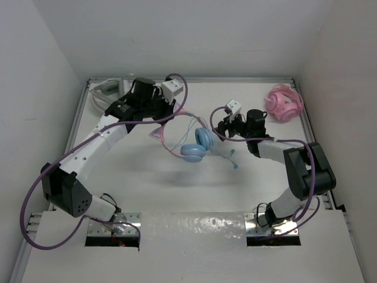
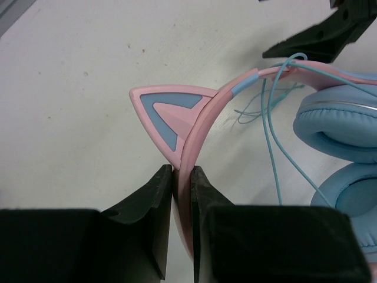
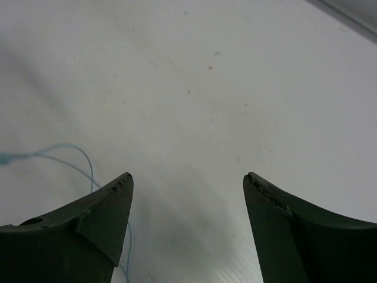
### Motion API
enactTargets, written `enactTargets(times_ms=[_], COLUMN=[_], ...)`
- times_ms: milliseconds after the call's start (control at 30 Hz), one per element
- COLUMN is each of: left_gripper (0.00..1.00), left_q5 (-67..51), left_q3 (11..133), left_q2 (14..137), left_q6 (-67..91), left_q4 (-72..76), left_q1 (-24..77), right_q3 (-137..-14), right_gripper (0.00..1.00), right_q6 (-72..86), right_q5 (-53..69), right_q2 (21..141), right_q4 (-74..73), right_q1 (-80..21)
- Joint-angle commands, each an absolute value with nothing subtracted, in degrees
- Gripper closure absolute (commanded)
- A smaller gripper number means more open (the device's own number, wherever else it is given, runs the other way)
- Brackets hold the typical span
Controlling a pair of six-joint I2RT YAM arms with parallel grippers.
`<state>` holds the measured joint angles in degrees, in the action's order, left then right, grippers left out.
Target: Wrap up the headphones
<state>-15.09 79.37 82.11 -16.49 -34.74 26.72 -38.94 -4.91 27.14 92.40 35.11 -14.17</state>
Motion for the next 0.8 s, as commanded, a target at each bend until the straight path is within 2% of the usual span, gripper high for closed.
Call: enactTargets(times_ms=[0, 267, 333, 467, 767], left_gripper=[1.00, 1.00, 1.00, 1.00, 1.00], left_q5=[-20.4, -21.6, -21.5, -21.9, -22.5], left_q3=[85.2, 91.3, 91.9, 93.0, 95.4], left_q2=[80.2, 80.9, 81.0, 81.3, 81.4], left_q6=[-12.0, -9.9, -9.8, -9.7, -9.1], left_q4=[-33.0, -34.1, -34.2, -34.3, -35.2], left_q1=[24.9, 23.9, 23.9, 23.9, 23.9], right_q3=[-35.6, -28.9, -28.0, -26.1, -31.1], right_gripper=[0.26, 0.25, 0.23, 0.20, 0.22], right_q6=[-3.3, -9.6, -10.6, -6.2, -7.7], right_q5=[29.0, 37.0, 41.6, 40.8, 40.5], right_q2=[90.4, 91.1, 91.9, 94.8, 101.3], right_q4=[39.3, 47.8, 52.2, 63.4, 56.4], right_q1=[-13.0, -11.3, -11.3, -11.6, -15.1])
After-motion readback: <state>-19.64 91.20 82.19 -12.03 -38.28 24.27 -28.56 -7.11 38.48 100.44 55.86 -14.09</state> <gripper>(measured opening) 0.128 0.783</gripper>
